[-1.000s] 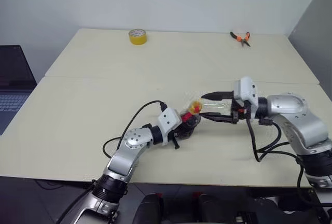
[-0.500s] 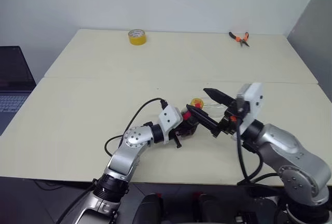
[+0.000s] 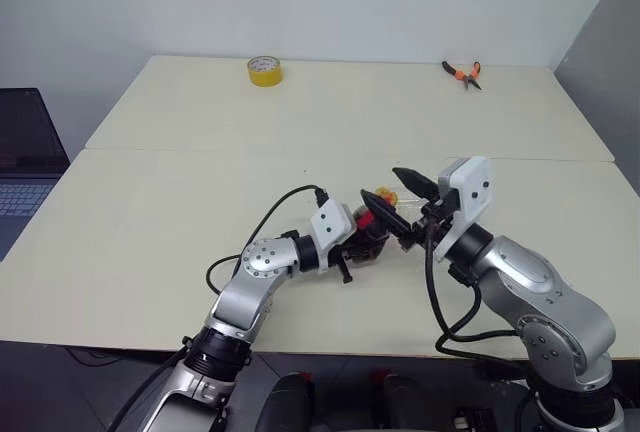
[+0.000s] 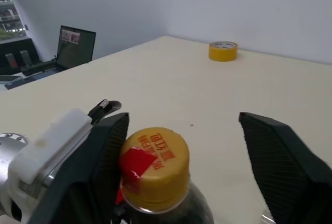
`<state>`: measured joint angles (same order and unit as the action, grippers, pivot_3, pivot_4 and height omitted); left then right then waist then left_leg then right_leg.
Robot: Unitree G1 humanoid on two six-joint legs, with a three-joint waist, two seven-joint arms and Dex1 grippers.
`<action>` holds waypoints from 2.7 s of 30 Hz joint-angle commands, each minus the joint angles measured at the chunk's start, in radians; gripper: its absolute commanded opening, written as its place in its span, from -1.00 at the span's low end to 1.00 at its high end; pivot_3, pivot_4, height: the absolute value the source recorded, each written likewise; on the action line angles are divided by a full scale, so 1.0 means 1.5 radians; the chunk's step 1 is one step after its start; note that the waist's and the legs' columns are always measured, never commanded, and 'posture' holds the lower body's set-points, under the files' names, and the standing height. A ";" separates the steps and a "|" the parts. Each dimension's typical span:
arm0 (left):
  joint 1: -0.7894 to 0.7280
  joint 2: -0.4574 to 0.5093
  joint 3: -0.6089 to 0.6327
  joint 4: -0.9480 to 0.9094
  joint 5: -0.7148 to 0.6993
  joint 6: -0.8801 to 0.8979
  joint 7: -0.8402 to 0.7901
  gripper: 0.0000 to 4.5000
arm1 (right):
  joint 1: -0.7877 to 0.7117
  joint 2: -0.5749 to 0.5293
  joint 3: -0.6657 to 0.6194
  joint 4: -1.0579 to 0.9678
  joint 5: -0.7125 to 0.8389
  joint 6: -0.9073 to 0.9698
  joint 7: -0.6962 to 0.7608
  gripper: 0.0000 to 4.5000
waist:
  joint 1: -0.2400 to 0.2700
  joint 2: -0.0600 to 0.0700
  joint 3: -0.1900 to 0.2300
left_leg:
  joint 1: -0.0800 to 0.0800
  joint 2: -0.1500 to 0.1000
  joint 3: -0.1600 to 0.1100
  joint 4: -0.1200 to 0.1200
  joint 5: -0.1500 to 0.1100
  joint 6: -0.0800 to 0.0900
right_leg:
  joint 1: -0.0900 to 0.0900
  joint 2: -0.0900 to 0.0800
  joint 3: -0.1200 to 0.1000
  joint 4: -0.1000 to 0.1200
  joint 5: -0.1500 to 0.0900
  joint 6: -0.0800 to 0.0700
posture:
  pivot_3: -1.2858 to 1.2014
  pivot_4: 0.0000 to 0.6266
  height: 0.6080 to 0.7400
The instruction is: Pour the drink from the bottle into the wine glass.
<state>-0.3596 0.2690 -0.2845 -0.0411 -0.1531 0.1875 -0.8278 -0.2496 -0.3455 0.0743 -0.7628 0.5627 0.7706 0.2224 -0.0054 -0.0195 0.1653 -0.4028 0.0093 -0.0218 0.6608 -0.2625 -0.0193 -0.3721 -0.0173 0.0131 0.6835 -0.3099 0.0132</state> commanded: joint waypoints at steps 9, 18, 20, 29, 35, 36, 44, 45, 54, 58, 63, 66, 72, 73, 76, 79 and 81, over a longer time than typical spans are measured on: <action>-0.015 0.000 0.004 -0.023 -0.020 -0.009 -0.015 -0.67 | 0.021 -0.019 -0.042 -0.015 0.036 -0.022 0.047 -0.44 | 0.000 0.000 0.000 | 0.000 0.000 0.000 0.000 0.000 0.000 | 0.000 0.000 0.000 0.000 0.000 0.000 | 0.03 -0.52 1.00; -0.018 0.011 0.002 -0.048 -0.056 0.018 -0.069 -0.67 | -0.028 -0.229 -0.064 0.209 0.016 -0.149 0.371 -0.44 | -0.002 0.000 0.000 | 0.001 0.000 0.000 0.000 0.000 0.000 | 0.001 0.001 0.000 -0.001 0.000 0.000 | 0.03 -0.52 1.00; -0.019 0.010 0.001 -0.050 -0.054 0.018 -0.068 -0.67 | -0.064 -0.253 -0.055 0.256 0.014 -0.158 0.412 -0.44 | -0.002 0.000 0.000 | 0.001 0.000 0.000 0.000 0.000 0.000 | 0.001 0.001 0.000 -0.001 0.000 0.000 | 0.03 -0.52 1.00; -0.015 0.002 0.004 -0.050 -0.049 0.018 -0.043 -0.67 | -0.043 -0.245 -0.076 0.200 0.076 -0.107 0.399 0.37 | 0.002 0.000 0.000 | 0.000 0.000 0.000 0.001 0.000 0.000 | 0.000 0.000 0.000 -0.001 0.000 0.000 | 0.03 -0.52 1.00; -0.019 -0.002 0.006 -0.034 -0.044 0.010 -0.037 -0.67 | 0.014 -0.175 -0.116 0.024 0.115 -0.070 0.236 0.69 | 0.002 0.000 0.000 | -0.001 0.000 0.000 0.000 0.000 0.000 | 0.000 0.000 0.000 -0.001 0.000 0.000 | 0.03 -0.52 1.00; -0.020 -0.002 0.004 -0.032 -0.043 0.009 -0.039 -0.67 | 0.015 -0.159 -0.112 0.007 0.120 -0.064 0.210 0.69 | 0.002 0.000 0.000 | -0.001 0.000 0.000 0.000 0.000 0.000 | 0.000 0.000 0.000 -0.001 0.000 0.000 | 0.03 -0.52 1.00; -0.031 -0.010 -0.005 -0.014 -0.039 0.000 -0.048 -0.68 | 0.016 -0.092 -0.043 -0.012 0.032 -0.069 0.095 0.69 | 0.002 0.000 0.000 | 0.000 0.000 0.000 0.000 0.000 0.000 | 0.000 0.000 0.000 -0.001 0.000 0.000 | 0.03 -0.52 1.00; -0.032 -0.010 -0.007 -0.013 -0.038 -0.002 -0.049 -0.68 | 0.016 -0.091 -0.040 -0.005 0.017 -0.073 0.088 0.69 | 0.002 0.000 0.000 | 0.000 0.000 0.000 0.000 0.000 0.000 | 0.000 0.000 0.000 -0.001 0.000 0.000 | 0.03 -0.52 1.00; -0.029 -0.009 -0.007 -0.013 -0.037 -0.005 -0.048 -0.68 | 0.060 -0.083 -0.127 0.003 0.056 -0.062 0.075 0.69 | 0.002 0.000 0.000 | 0.000 0.000 0.000 0.000 0.000 0.000 | 0.000 0.000 0.000 -0.001 0.000 0.000 | 0.03 -0.52 1.00; -0.027 -0.007 -0.007 -0.016 -0.038 -0.004 -0.044 -0.68 | 0.099 -0.098 -0.156 -0.007 0.092 -0.061 0.094 0.69 | 0.002 0.000 0.000 | 0.000 0.000 0.000 0.000 0.000 0.000 | 0.000 0.000 0.000 0.000 0.000 0.000 | 0.03 -0.52 1.00; -0.025 -0.002 -0.006 -0.018 -0.040 -0.003 -0.042 -0.68 | 0.160 -0.141 -0.192 -0.017 0.129 -0.054 0.134 0.69 | 0.002 0.000 0.000 | 0.000 0.000 0.000 0.000 0.000 0.000 | 0.000 0.000 0.000 -0.001 0.000 0.000 | 0.03 -0.52 1.00; -0.025 0.000 -0.006 -0.019 -0.041 -0.003 -0.041 -0.68 | 0.169 -0.171 -0.197 -0.026 0.140 -0.052 0.154 0.69 | 0.001 0.000 0.000 | 0.000 0.000 0.000 0.000 0.000 0.000 | 0.000 0.000 0.000 -0.001 0.000 0.000 | 0.03 -0.52 1.00; -0.027 0.000 -0.007 -0.020 -0.041 -0.002 -0.042 -0.68 | 0.097 -0.167 -0.157 -0.067 0.207 -0.024 0.119 0.69 | -0.002 0.000 0.000 | 0.000 0.001 0.000 0.000 0.000 0.000 | 0.000 0.002 0.000 0.000 0.000 0.000 | 0.03 -0.52 1.00; -0.027 0.000 -0.007 -0.019 -0.041 -0.002 -0.042 -0.68 | 0.075 -0.159 -0.141 -0.061 0.194 -0.023 0.105 0.69 | -0.001 0.000 0.000 | 0.000 0.001 0.000 0.000 0.000 0.000 | 0.001 0.002 0.000 0.000 0.000 0.000 | 0.03 -0.52 1.00; -0.027 0.000 -0.009 -0.020 -0.041 -0.002 -0.043 -0.68 | 0.022 -0.141 -0.104 -0.040 0.153 -0.023 0.066 0.69 | 0.000 0.000 0.000 | 0.000 0.000 0.000 0.000 0.000 0.000 | 0.000 0.001 0.000 -0.001 0.000 0.000 | 0.03 -0.52 1.00; -0.028 -0.002 -0.010 -0.018 -0.040 -0.002 -0.043 -0.68 | 0.003 -0.143 -0.076 -0.027 0.106 -0.026 0.053 0.69 | 0.000 0.000 0.000 | 0.000 0.000 0.000 0.000 0.000 0.000 | 0.000 0.001 0.000 -0.001 0.000 0.000 | 0.03 -0.52 1.00; -0.029 -0.002 -0.010 -0.018 -0.040 -0.003 -0.043 -0.68 | -0.001 -0.143 -0.068 -0.020 0.083 -0.028 0.046 0.69 | 0.002 0.000 0.000 | 0.000 0.000 0.000 0.000 0.000 0.000 | 0.000 0.001 0.000 -0.001 0.000 0.000 | 0.03 -0.52 1.00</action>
<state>-0.3863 0.2735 -0.3080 -0.0281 -0.1969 0.2102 -0.8866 -0.2354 -0.5589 -0.0222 -0.7811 0.7152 0.7421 0.3022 -0.0029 -0.0193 0.1658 -0.4035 0.0098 -0.0221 0.6612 -0.2628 -0.0189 -0.3718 -0.0159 0.0134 0.6823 -0.3099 0.0133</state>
